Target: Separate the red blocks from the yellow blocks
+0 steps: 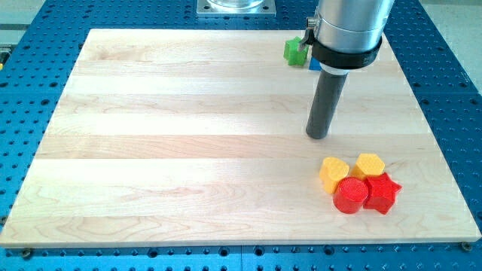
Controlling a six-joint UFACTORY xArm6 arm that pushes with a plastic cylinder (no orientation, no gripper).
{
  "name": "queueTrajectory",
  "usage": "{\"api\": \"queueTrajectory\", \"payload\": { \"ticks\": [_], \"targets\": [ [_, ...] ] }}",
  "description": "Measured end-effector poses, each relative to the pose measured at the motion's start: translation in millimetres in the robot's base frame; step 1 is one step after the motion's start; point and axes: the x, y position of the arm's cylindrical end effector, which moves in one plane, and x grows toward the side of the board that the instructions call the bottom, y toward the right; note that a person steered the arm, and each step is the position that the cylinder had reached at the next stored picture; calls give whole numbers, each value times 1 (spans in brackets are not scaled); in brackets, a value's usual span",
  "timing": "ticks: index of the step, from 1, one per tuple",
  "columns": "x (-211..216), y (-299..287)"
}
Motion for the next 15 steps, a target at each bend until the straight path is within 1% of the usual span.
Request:
{"api": "queueTrajectory", "payload": {
  "ticks": [2, 3, 4, 5, 6, 7, 8, 9, 10, 11, 12, 13, 14, 15],
  "targets": [
    [1, 2],
    [1, -7],
    [-18, -2],
    [-56, 19],
    [-56, 61],
    [-46, 144],
    [17, 186],
    [69, 197],
    [105, 173],
    [128, 136],
    [126, 41],
    [108, -24],
    [109, -66],
    [121, -36]
  ]
}}
